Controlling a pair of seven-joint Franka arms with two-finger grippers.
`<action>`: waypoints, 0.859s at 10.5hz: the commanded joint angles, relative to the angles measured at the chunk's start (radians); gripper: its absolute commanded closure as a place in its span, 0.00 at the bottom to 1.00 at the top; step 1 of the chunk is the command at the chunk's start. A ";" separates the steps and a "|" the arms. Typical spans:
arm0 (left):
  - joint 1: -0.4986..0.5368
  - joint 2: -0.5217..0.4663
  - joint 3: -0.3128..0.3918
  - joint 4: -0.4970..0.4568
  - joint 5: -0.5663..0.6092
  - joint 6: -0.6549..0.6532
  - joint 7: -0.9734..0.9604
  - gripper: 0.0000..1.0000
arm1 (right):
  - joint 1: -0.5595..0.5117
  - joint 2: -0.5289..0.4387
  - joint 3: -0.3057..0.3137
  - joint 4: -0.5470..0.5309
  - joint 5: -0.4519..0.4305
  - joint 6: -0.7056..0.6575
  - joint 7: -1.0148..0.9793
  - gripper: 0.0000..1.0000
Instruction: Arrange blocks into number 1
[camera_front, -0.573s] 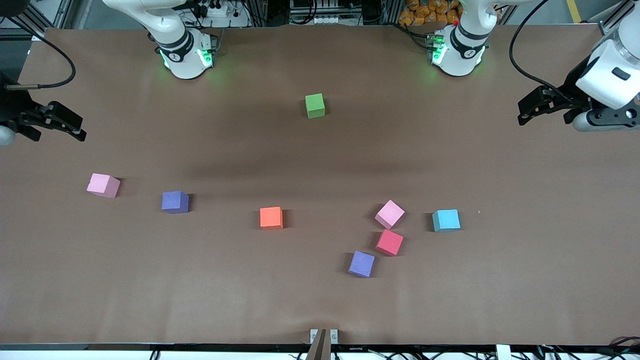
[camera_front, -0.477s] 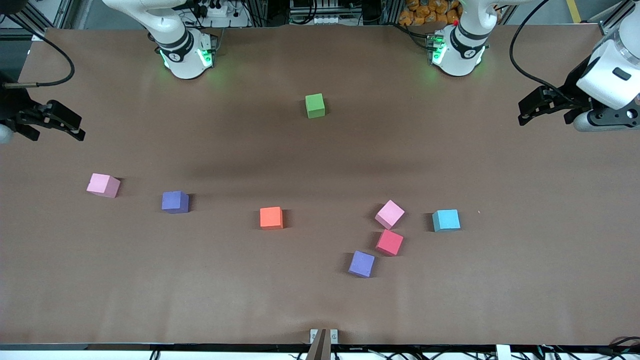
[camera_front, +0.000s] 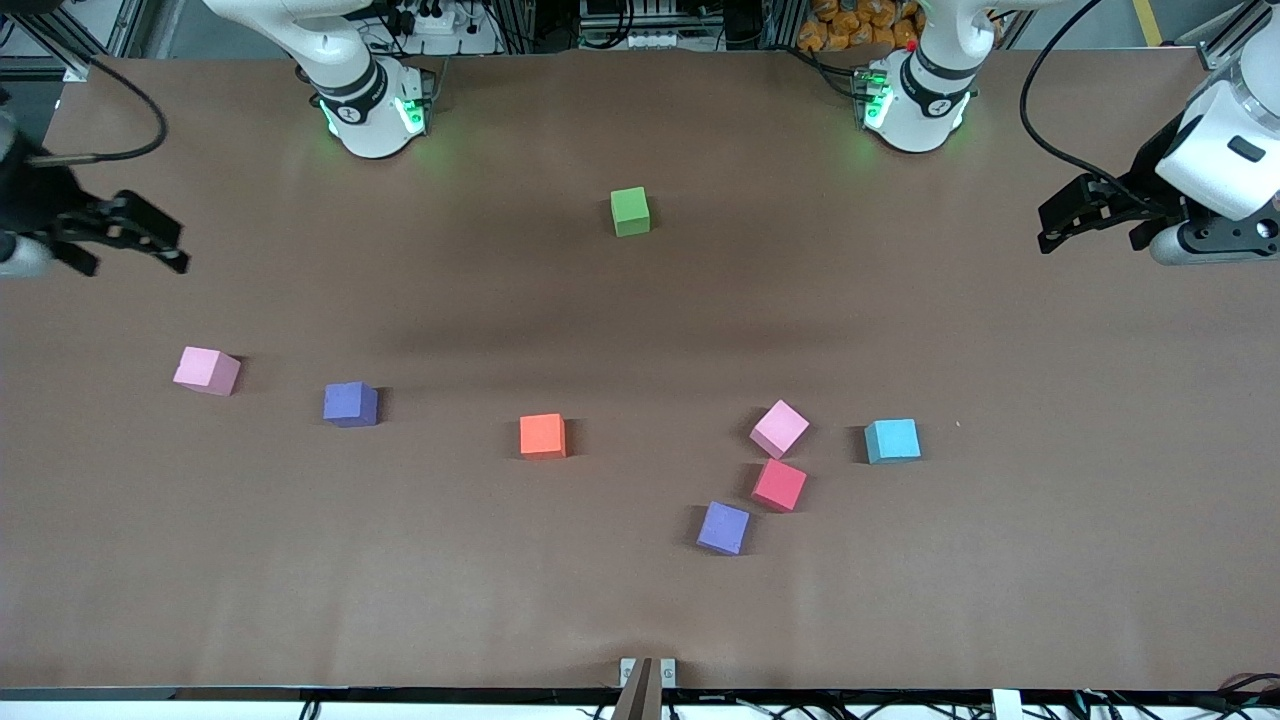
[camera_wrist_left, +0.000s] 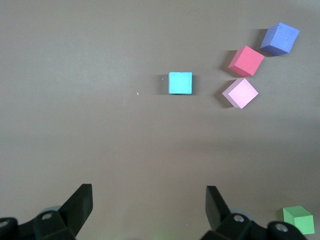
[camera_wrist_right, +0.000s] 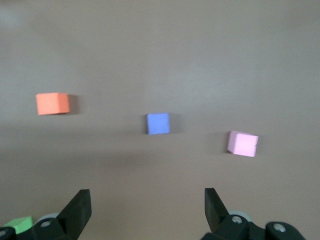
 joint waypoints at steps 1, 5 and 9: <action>0.008 0.022 -0.013 -0.011 0.024 0.054 -0.014 0.00 | 0.115 -0.021 0.003 -0.074 0.025 0.022 0.117 0.00; -0.012 0.182 -0.013 0.001 0.072 0.185 -0.019 0.00 | 0.332 -0.003 0.031 -0.218 0.027 0.155 0.242 0.00; -0.029 0.375 -0.013 0.015 0.083 0.409 -0.026 0.00 | 0.422 0.084 0.279 -0.393 0.027 0.382 0.597 0.00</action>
